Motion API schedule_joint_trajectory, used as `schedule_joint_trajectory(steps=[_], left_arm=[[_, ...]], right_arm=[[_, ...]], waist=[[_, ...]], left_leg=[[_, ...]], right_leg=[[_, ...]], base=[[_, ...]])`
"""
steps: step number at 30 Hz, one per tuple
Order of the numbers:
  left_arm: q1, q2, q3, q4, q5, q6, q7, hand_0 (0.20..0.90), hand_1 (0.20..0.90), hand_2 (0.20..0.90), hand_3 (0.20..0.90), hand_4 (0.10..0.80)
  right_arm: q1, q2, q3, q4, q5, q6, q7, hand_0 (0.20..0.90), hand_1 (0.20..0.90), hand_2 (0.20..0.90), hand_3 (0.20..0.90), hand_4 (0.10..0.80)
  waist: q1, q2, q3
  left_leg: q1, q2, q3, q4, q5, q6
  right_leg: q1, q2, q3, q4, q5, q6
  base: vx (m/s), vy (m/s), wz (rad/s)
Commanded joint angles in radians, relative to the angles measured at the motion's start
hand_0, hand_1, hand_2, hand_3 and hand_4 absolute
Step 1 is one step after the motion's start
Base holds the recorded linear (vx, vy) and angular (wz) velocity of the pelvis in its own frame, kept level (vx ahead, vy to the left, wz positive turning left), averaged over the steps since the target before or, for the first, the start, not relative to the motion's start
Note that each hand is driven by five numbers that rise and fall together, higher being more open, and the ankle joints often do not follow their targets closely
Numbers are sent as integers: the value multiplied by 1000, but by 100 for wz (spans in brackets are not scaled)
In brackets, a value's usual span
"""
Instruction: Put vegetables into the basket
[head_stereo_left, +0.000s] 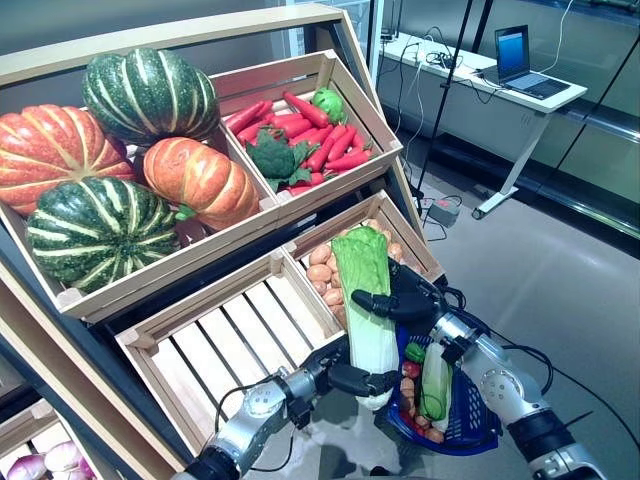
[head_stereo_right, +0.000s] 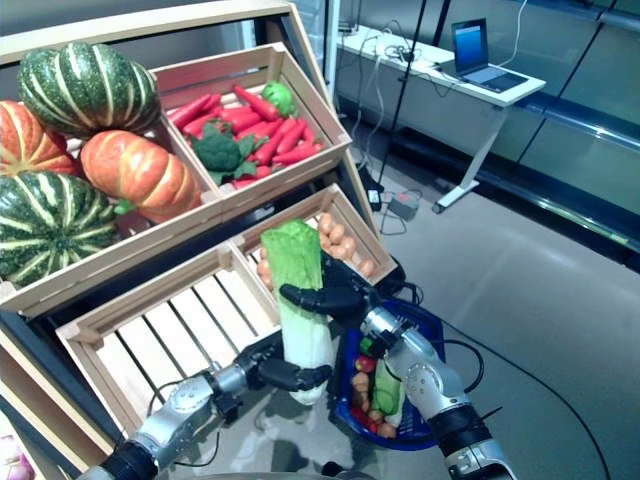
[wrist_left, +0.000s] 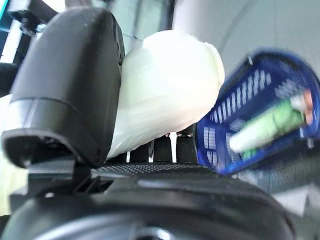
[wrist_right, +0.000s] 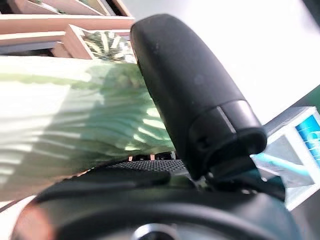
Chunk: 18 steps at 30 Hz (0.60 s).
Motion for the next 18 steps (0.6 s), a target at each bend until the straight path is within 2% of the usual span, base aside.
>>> schedule_joint_trajectory(steps=[1, 9, 10, 11, 14, 18], left_arm=[[-183, 3, 21, -99, 56, -260, 110, 300, 300, 300, 300, 400], [-229, 41, 27, -160, 182, -298, 204, 300, 300, 300, 300, 400], [-236, 46, 23, -171, 184, -290, 211, 300, 300, 300, 300, 400], [-240, 48, 20, -168, 180, -290, 213, 300, 300, 300, 300, 400], [-240, 43, 16, -170, 179, -285, 213, 300, 300, 300, 300, 400], [-234, 33, 13, -174, 179, -273, 200, 300, 300, 300, 300, 400]], right_arm=[[-91, -12, -43, -5, -38, 11, 56, 900, 900, 900, 900, 800], [-66, -27, -3, 34, -24, 30, 59, 900, 900, 900, 900, 800], [-64, -18, 1, 36, -7, 16, 51, 735, 735, 735, 735, 690], [-65, -10, 2, 35, 28, -4, 30, 300, 300, 300, 300, 400], [-71, 29, -15, 30, 93, -45, 7, 300, 300, 300, 300, 400], [-67, 89, -50, 11, 96, -91, -22, 300, 300, 300, 300, 400]], waist=[[-6, -51, -25], [0, -62, -23], [-1, -61, -23], [-2, -60, -23], [-4, -55, -22], [-6, -48, -21]], left_leg=[[-33, 1, 2, 1, -23, 17], [-32, 1, -7, 1, -18, 14], [-31, 1, -6, 1, -18, 13], [-30, 1, -6, 1, -17, 13], [-28, 1, -6, 1, -19, 14], [-27, 0, -5, 1, -21, 15]], right_leg=[[72, -31, 17, 2, -60, -1], [76, -30, 7, 2, -57, 0], [77, -30, 6, 2, -57, 0], [77, -29, 7, 2, -56, -1], [78, -29, 9, 2, -57, 0], [77, -29, 13, 2, -58, 1]], base=[[0, 0, 0], [0, 0, 0], [0, 0, 0], [0, 0, 0], [0, 0, 0], [0, 0, 0]])
